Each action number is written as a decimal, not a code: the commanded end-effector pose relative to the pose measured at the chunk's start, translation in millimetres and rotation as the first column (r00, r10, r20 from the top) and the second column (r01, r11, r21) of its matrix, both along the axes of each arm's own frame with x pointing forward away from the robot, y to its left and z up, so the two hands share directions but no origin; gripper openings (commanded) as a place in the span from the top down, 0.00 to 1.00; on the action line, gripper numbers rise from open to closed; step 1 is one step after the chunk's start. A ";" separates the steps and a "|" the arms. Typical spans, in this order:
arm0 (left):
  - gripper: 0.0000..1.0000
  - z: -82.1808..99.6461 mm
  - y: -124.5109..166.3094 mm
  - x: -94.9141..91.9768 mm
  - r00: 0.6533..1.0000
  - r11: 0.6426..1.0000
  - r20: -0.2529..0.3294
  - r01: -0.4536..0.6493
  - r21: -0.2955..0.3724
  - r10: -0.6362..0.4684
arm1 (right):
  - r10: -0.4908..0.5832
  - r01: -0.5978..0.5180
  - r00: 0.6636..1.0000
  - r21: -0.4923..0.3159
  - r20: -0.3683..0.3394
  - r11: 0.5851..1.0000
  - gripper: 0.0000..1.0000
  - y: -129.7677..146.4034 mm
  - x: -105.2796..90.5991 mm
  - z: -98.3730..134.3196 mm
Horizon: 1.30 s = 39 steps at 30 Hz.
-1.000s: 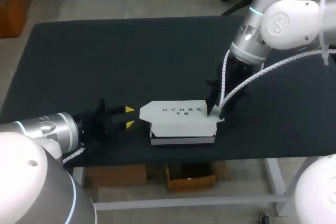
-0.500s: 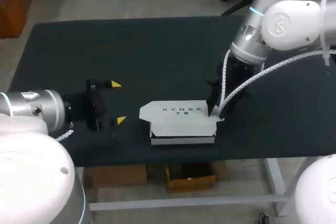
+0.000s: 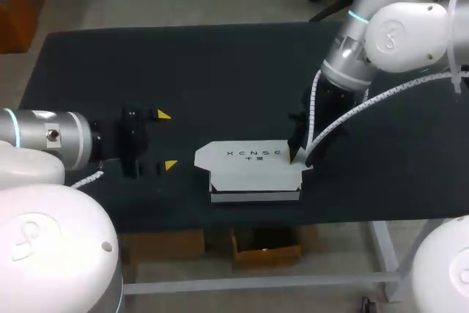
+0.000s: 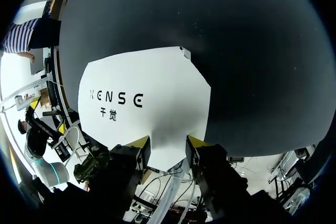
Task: Assemble the packaging by folding the flat box into shape, placing the metal phone stand inside, and closing the box properly
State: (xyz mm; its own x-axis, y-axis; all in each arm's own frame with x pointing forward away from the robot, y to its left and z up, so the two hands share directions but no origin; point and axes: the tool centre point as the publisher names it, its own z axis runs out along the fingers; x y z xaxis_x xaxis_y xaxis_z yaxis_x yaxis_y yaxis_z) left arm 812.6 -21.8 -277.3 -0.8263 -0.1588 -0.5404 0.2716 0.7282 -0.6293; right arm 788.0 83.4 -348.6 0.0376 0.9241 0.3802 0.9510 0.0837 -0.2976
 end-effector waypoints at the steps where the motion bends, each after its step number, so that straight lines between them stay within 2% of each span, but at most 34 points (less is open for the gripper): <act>1: 0.00 9.0 -20.1 10.7 0.948 0.995 -0.311 -0.046 0.091 0.072 | -0.003 0.003 1.000 -0.002 0.004 1.000 0.59 0.8 -2.0 0.1; 2: 0.00 9.7 -20.7 10.3 0.909 0.987 -0.395 -0.090 0.131 0.135 | -0.003 0.003 1.000 -0.002 0.005 1.000 0.59 0.8 -2.5 0.0; 3: 0.00 11.3 -23.1 11.6 0.876 0.976 -0.439 -0.135 0.172 0.198 | -0.003 0.003 1.000 -0.002 0.005 1.000 0.59 0.7 -3.0 -0.3; 4: 0.00 12.5 -25.4 13.3 0.851 0.956 -0.448 -0.189 0.225 0.274 | -0.003 0.003 1.000 -0.001 0.004 1.000 0.60 0.7 -3.4 -0.6; 5: 0.00 13.2 -28.1 13.0 0.852 0.951 -0.439 -0.192 0.240 0.283 | -0.004 0.004 1.000 -0.001 0.004 1.000 0.60 0.8 -3.6 -0.9; 6: 0.00 14.2 -29.9 11.3 0.830 0.937 -0.456 -0.211 0.278 0.322 | -0.004 0.004 1.000 0.000 0.004 1.000 0.60 0.8 -3.8 -1.1; 8: 0.00 15.9 -33.9 9.1 0.796 0.886 -0.432 -0.267 0.379 0.424 | -0.006 0.006 1.000 0.001 0.003 1.000 0.60 0.6 -4.3 -2.0; 9: 0.00 16.3 -36.3 8.2 0.802 0.868 -0.404 -0.265 0.420 0.440 | -0.006 0.006 1.000 0.002 0.002 1.000 0.60 0.5 -4.4 -2.3; 22: 0.00 16.3 -36.3 8.2 0.802 0.868 -0.404 -0.265 0.420 0.440 | -0.011 0.011 1.000 0.011 0.008 1.000 0.61 -0.7 -6.3 -2.6; 25: 0.00 13.6 -48.0 22.6 0.653 0.841 -0.544 -0.307 0.446 0.527 | -0.009 0.009 1.000 0.009 0.008 1.000 0.61 -0.2 -6.6 -2.6; 28: 0.00 11.0 -56.7 27.6 0.525 0.814 -0.623 -0.329 0.479 0.580 | -0.008 0.008 1.000 0.008 0.009 1.000 0.61 0.0 -7.0 -2.3; 29: 0.00 9.7 -59.0 27.6 0.498 0.815 -0.646 -0.323 0.481 0.579 | -0.009 0.009 1.000 0.008 0.010 1.000 0.61 0.0 -7.0 -2.3; 30: 0.00 8.6 -61.7 28.9 0.441 0.799 -0.667 -0.330 0.502 0.601 | -0.009 0.009 1.000 0.008 0.010 1.000 0.61 0.0 -7.1 -2.2; 31: 0.00 7.1 -65.4 29.9 0.403 0.783 -0.672 -0.349 0.515 0.622 | -0.009 0.009 1.000 0.008 0.011 1.000 0.61 0.0 -7.1 -2.2; 32: 0.00 6.0 -66.4 29.2 0.406 0.788 -0.676 -0.340 0.512 0.615 | -0.009 0.009 1.000 0.008 0.011 1.000 0.61 0.1 -7.1 -2.1; 33: 0.00 4.4 -68.2 30.3 0.320 0.763 -0.696 -0.348 0.545 0.643 | -0.009 0.009 1.000 0.008 0.011 1.000 0.61 0.2 -7.2 -2.1; 34: 0.00 3.4 -70.1 31.1 0.311 0.758 -0.696 -0.357 0.546 0.647 | -0.009 0.009 1.000 0.008 0.011 1.000 0.61 0.3 -7.2 -2.1; 35: 0.00 2.1 -70.8 31.0 0.266 0.751 -0.710 -0.355 0.557 0.652 | -0.009 0.009 1.000 0.008 0.012 1.000 0.61 0.6 -7.3 -2.2; 36: 0.00 1.4 -71.8 33.0 0.216 0.725 -0.706 -0.376 0.578 0.675 | -0.009 0.009 1.000 0.008 0.012 1.000 0.61 0.8 -7.4 -2.3; 37: 0.00 0.1 -72.6 31.5 0.228 0.733 -0.709 -0.370 0.570 0.667 | -0.009 0.009 1.000 0.008 0.012 1.000 0.61 1.1 -7.6 -2.5; 38: 0.00 -1.5 -72.4 31.7 0.159 0.713 -0.719 -0.387 0.585 0.677 | -0.009 0.009 1.000 0.009 0.012 1.000 0.61 1.3 -7.8 -2.8; 39: 0.00 -3.0 -73.6 31.9 0.148 0.696 -0.708 -0.402 0.595 0.691 | -0.009 0.009 1.000 0.009 0.012 1.000 0.61 1.5 -7.9 -3.2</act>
State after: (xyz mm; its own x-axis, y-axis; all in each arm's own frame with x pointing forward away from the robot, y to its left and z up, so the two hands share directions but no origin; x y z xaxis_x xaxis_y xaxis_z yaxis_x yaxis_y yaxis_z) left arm 839.2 -89.4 -277.2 -0.7297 -0.6544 0.1982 -0.6546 0.5848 -0.4790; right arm 781.3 83.9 -351.0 0.0410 0.9202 0.3893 0.9547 0.0788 -0.2870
